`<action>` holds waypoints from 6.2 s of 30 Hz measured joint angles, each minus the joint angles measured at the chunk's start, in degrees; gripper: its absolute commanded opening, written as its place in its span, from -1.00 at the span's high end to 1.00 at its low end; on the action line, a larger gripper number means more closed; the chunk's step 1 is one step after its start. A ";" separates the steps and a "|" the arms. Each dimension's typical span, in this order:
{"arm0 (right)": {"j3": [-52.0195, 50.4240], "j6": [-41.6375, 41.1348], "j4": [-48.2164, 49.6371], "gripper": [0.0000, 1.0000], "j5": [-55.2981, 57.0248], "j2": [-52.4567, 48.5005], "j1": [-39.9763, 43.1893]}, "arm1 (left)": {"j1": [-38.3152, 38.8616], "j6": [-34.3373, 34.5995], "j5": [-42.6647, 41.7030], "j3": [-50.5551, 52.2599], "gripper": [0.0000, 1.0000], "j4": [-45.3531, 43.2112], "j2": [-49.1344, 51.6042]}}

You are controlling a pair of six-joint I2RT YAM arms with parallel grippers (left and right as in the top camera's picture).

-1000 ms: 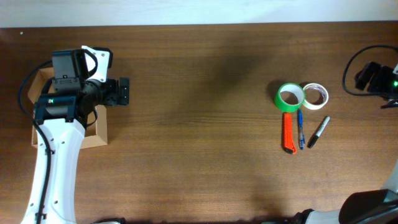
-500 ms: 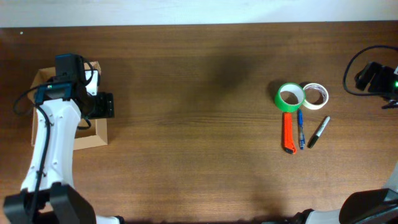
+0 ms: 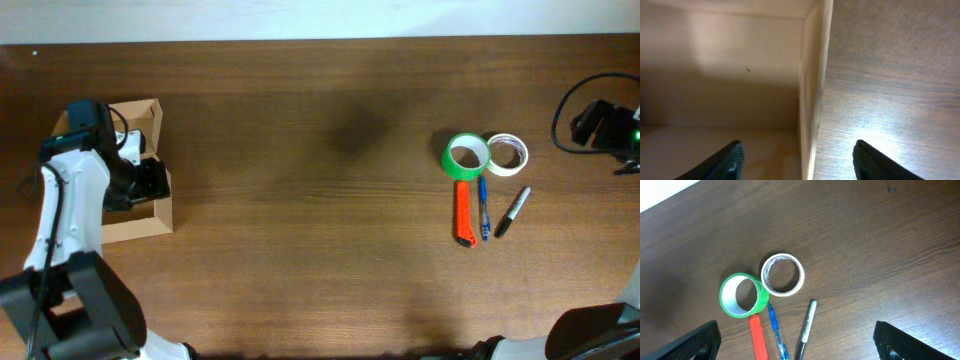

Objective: Pack container
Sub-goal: 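Push the cardboard box with the left gripper toward the tape rolls, then lift the left gripper out of the box and retract it left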

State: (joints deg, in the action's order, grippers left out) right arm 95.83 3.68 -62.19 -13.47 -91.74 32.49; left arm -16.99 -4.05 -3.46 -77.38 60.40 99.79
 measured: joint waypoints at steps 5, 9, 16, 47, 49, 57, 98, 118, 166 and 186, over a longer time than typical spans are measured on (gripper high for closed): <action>0.00 -0.02 0.00 -0.98 0.00 -0.09 0.00 | 0.44 0.13 -0.68 0.00 0.20 0.11 3.89; 0.00 0.02 0.00 -0.98 0.00 -0.15 0.00 | 1.29 -0.15 -0.85 0.00 0.97 0.11 5.62; 0.00 0.00 -0.02 -0.98 0.00 -0.15 0.00 | 2.67 -0.20 -0.70 -0.17 0.97 1.05 5.79; 0.00 0.00 0.00 -0.98 -0.17 -0.17 0.00 | 54.53 29.05 -0.13 -38.47 0.97 21.22 6.27; 0.00 0.04 -0.02 -0.98 -0.17 -0.17 0.00 | 57.94 29.88 -0.11 -38.51 0.97 21.22 7.15; 0.00 0.00 -0.02 -0.98 -0.17 -0.20 0.00 | 64.76 30.97 -1.33 -39.36 0.97 20.55 14.82; 0.00 0.00 -0.02 -0.98 -0.17 -0.22 0.00 | 59.95 15.98 1.77 -54.84 0.97 11.96 39.26; 0.00 0.00 -0.02 -0.98 -0.17 -0.22 0.00 | 64.81 17.79 -0.17 -54.84 0.92 9.55 39.26; 0.00 0.02 -0.02 -0.98 -0.17 -0.26 0.00 | 35.12 9.40 18.29 -101.20 -0.43 36.04 35.52; 0.00 -0.02 1.51 -0.98 -10.01 -0.26 -0.13 | -2.12 8.98 6.56 -95.32 -1.00 36.11 29.83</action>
State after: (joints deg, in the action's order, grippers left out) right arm 95.83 3.66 -60.69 -23.49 -92.01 32.36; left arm -19.11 4.93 3.09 -172.70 96.51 129.62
